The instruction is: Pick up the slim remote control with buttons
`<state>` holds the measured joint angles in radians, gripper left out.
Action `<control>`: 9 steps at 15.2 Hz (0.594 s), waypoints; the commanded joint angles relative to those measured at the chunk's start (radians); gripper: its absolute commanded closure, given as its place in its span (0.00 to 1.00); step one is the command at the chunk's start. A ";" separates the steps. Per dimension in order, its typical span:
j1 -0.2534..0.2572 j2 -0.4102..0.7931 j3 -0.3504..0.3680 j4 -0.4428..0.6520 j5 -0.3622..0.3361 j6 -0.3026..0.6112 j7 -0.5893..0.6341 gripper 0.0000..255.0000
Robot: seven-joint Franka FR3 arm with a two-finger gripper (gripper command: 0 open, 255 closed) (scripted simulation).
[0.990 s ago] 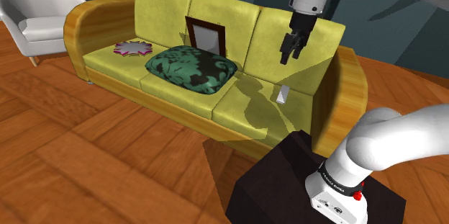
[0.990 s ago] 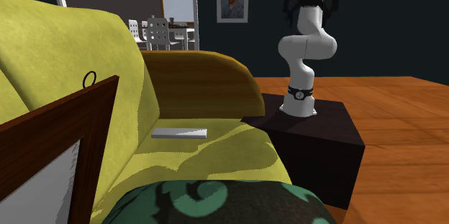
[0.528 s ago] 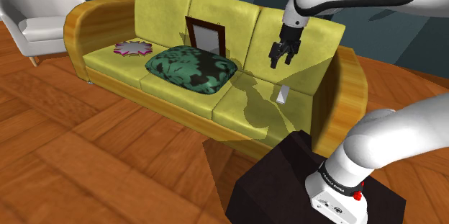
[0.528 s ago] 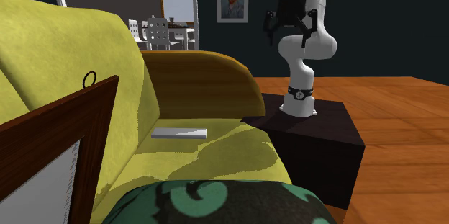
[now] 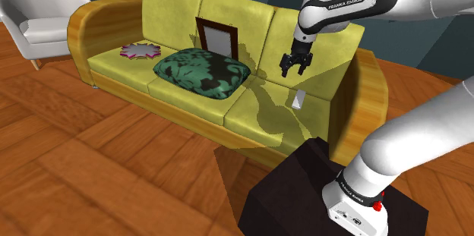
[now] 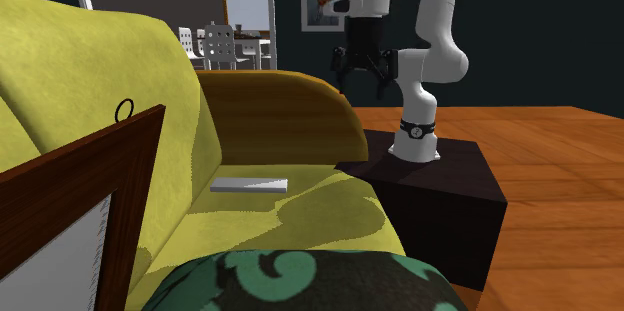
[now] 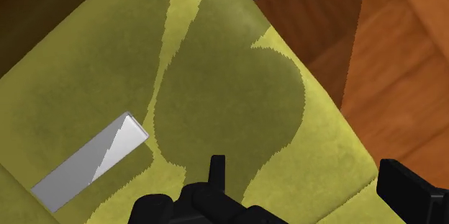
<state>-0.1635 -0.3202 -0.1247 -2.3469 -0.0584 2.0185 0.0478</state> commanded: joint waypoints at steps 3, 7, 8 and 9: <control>-0.034 0.114 -0.034 0.028 0.002 0.093 0.030 0.00; -0.065 0.231 -0.070 0.067 0.015 0.177 0.052 0.00; -0.073 0.260 -0.079 0.078 0.020 0.196 0.057 0.00; -0.081 0.290 -0.088 0.090 0.026 0.215 0.061 0.00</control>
<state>-0.2366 -0.0656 -0.2031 -2.2739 -0.0389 2.2128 0.1046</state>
